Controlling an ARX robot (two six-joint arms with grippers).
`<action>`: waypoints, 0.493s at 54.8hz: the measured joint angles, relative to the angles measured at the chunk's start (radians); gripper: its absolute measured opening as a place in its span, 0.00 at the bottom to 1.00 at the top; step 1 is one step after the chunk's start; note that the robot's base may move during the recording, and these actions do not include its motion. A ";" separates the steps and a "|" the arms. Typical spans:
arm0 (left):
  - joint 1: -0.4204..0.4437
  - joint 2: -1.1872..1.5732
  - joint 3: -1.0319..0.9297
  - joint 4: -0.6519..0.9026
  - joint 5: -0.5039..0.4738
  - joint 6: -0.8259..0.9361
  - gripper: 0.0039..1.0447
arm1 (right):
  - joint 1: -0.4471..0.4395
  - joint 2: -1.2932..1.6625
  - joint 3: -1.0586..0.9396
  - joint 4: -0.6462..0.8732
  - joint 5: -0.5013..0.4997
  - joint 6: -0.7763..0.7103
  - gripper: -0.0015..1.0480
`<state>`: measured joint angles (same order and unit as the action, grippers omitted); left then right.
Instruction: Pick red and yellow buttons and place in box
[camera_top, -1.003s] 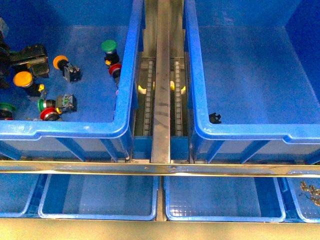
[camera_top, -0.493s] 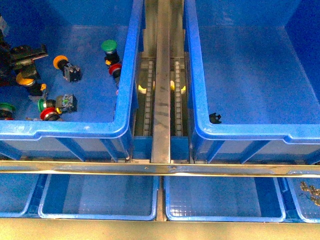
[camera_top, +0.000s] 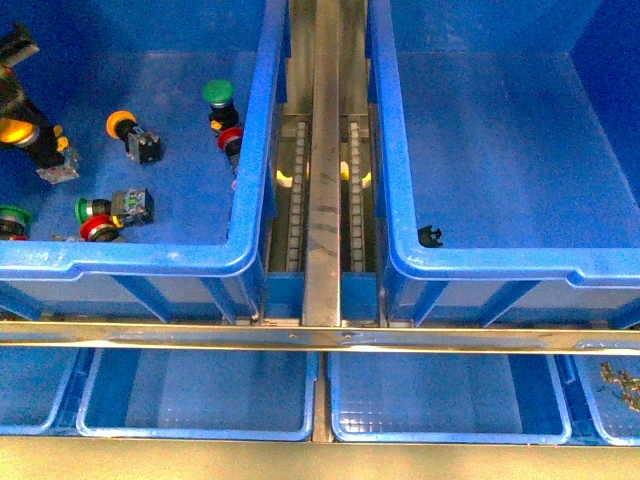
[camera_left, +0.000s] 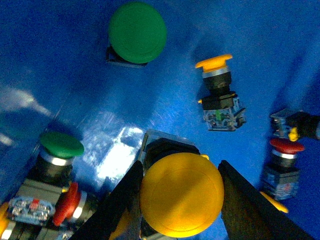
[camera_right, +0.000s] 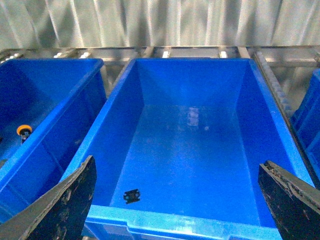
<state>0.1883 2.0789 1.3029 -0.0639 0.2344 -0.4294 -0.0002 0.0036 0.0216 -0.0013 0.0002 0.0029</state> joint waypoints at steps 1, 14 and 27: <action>0.002 -0.007 -0.004 -0.002 0.003 -0.008 0.34 | 0.000 0.000 0.000 0.000 0.000 0.000 0.94; 0.037 -0.167 -0.104 -0.042 0.087 -0.154 0.34 | 0.000 0.000 0.000 0.000 0.000 0.000 0.94; 0.021 -0.349 -0.196 -0.081 0.223 -0.307 0.34 | 0.000 0.000 0.000 0.000 0.000 0.000 0.94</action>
<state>0.2089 1.7294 1.1069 -0.1452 0.4576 -0.7368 -0.0002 0.0036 0.0216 -0.0013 0.0006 0.0029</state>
